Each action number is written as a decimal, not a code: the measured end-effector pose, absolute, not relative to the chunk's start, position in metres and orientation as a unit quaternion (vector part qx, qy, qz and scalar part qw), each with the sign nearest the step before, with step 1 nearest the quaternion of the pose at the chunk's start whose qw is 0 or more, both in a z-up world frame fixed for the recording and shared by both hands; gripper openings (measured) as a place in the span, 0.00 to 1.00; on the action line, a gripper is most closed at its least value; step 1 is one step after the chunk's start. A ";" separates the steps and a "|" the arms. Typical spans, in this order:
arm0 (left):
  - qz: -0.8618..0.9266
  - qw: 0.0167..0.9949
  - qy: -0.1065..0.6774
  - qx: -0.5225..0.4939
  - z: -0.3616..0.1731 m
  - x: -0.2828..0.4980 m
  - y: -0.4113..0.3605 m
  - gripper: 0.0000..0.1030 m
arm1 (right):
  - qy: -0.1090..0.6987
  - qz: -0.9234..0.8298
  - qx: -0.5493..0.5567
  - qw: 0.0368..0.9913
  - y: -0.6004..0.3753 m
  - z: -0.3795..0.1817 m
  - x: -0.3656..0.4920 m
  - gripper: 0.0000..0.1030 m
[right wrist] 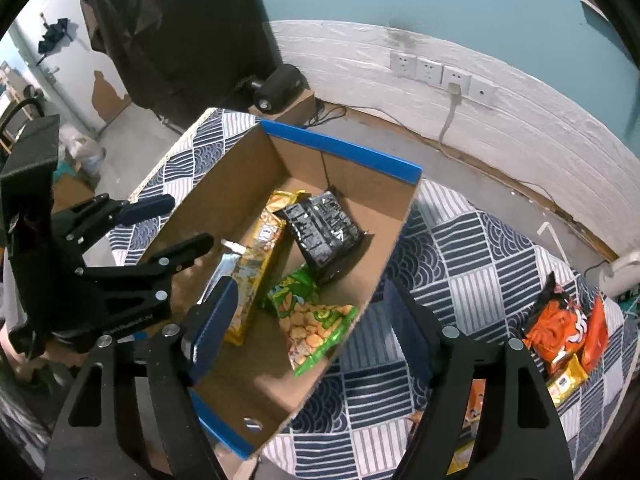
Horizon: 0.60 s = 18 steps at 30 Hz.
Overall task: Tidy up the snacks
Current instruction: 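Withdraw both open tools from the box toward the remaining snacks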
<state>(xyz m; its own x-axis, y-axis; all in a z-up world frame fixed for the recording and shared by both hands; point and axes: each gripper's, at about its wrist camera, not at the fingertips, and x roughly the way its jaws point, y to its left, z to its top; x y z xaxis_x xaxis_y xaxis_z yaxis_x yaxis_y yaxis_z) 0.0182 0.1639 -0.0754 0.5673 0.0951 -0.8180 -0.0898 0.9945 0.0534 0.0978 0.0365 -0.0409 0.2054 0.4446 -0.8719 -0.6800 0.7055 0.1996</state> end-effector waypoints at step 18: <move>0.004 0.894 0.445 0.046 -0.058 0.016 0.102 0.64 | 0.504 0.310 -0.095 0.800 -0.039 -0.030 0.088 0.74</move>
